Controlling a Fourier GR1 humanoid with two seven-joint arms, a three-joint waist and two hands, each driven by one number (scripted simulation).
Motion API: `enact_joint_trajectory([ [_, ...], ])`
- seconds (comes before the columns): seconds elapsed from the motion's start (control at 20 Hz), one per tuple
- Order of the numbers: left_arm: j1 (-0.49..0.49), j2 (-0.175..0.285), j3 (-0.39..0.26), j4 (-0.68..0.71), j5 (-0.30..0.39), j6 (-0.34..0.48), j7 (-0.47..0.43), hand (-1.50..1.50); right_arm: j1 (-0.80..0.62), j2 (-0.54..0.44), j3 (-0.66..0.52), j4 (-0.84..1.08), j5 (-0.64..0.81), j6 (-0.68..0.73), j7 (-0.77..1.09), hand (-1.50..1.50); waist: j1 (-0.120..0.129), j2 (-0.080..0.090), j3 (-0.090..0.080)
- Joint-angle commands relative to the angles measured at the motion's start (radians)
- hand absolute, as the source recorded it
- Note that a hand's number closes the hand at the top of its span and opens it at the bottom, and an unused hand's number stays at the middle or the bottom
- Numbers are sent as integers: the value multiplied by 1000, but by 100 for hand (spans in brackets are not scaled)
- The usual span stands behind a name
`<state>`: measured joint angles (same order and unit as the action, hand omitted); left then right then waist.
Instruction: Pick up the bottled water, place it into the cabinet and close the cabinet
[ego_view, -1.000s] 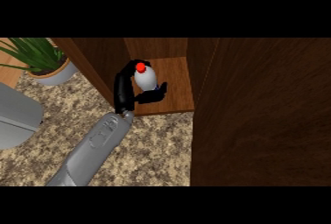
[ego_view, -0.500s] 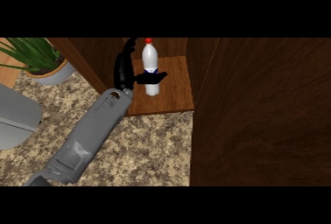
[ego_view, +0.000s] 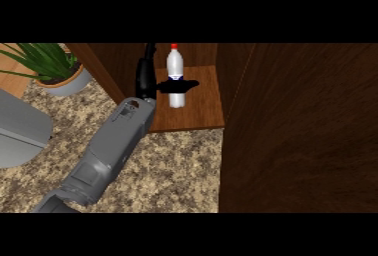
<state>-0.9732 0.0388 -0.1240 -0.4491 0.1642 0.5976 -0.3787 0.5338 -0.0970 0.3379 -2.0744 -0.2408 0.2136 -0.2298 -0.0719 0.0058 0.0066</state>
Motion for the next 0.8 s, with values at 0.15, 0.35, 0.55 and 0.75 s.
enact_joint_trajectory([
  [0.15,22,28,109,28,83,-209,-218,-150,40,-22,-22,6,2,13,-47,-150,36,5,-8],
  [0.35,-17,34,141,39,105,-291,-250,-150,54,-11,9,-77,6,-25,9,-150,42,2,-8],
  [0.55,37,50,134,-20,117,-365,-254,-150,58,-25,-2,-87,-1,-30,34,-150,64,-6,-7],
  [0.75,101,-2,99,-75,141,-373,-269,-150,-35,8,-25,-7,-10,-45,34,-150,84,-9,-7],
])
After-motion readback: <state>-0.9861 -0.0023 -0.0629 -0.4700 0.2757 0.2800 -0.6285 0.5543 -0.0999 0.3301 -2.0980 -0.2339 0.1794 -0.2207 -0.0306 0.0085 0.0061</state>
